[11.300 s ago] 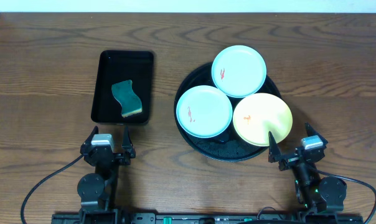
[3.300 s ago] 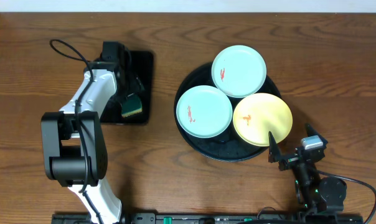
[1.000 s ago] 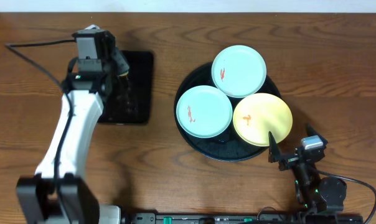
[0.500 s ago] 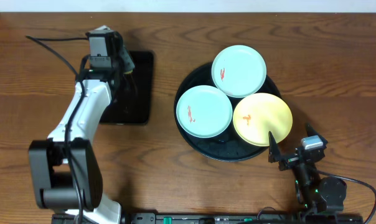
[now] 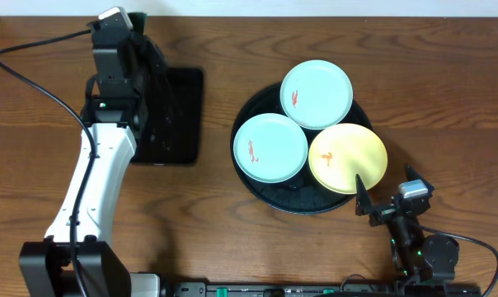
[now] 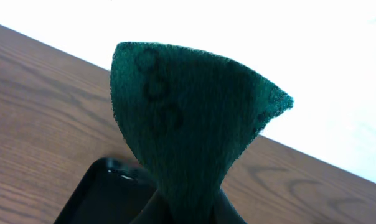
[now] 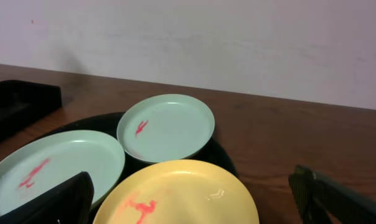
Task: Clean dirty plates on tray and stack at the side
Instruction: 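Raise the held sponge with the left gripper above the tray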
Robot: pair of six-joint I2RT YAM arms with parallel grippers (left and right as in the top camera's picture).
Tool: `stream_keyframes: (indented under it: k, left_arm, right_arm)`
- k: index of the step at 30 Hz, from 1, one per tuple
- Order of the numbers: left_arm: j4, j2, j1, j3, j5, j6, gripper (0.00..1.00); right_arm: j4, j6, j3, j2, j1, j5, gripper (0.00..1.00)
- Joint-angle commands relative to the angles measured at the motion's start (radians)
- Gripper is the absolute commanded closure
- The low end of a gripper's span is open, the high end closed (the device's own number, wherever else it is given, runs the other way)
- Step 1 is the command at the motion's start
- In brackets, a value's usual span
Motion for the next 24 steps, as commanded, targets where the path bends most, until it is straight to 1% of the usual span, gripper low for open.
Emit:
stream_keyframes:
  k: [1,4,7,10,12,15,22,24]
  left_arm:
    - [0.000,-0.006,0.005,0.011,-0.008,0.018,0.92]
    - [-0.022,0.046,0.005,0.011,-0.008,0.018,0.92]
    - [-0.053,0.144,0.005,0.011,-0.009,0.028,0.92]
    - [-0.086,0.246,0.005,0.011,-0.008,0.119,0.92]
    - [-0.097,0.257,0.005,0.011,-0.008,0.180,0.93]
    - [-0.092,0.208,0.005,0.013,-0.008,0.197,0.92]
    - [-0.046,-0.045,0.005,0.013,-0.008,0.196,0.93]
    - [-0.035,-0.087,0.005,0.013,-0.008,0.196,0.93]
  right_arm:
    - [-0.004,-0.013,-0.002,-0.004,0.007,0.005,0.01]
    - [-0.003,-0.013,-0.002,-0.004,0.007,0.005,0.01]
    - [-0.004,-0.013,-0.002,-0.004,0.007,0.005,0.01]
    - [-0.004,-0.013,-0.002,-0.004,0.007,0.005,0.01]
    - [-0.004,-0.013,-0.002,-0.004,0.007,0.005,0.01]
    - [-0.004,-0.013,-0.002,-0.004,0.007,0.005,0.01]
    - [-0.004,-0.013,-0.002,-0.004,0.007,0.005,0.01]
    - [-0.004,-0.013,-0.002,-0.004,0.007,0.005,0.01]
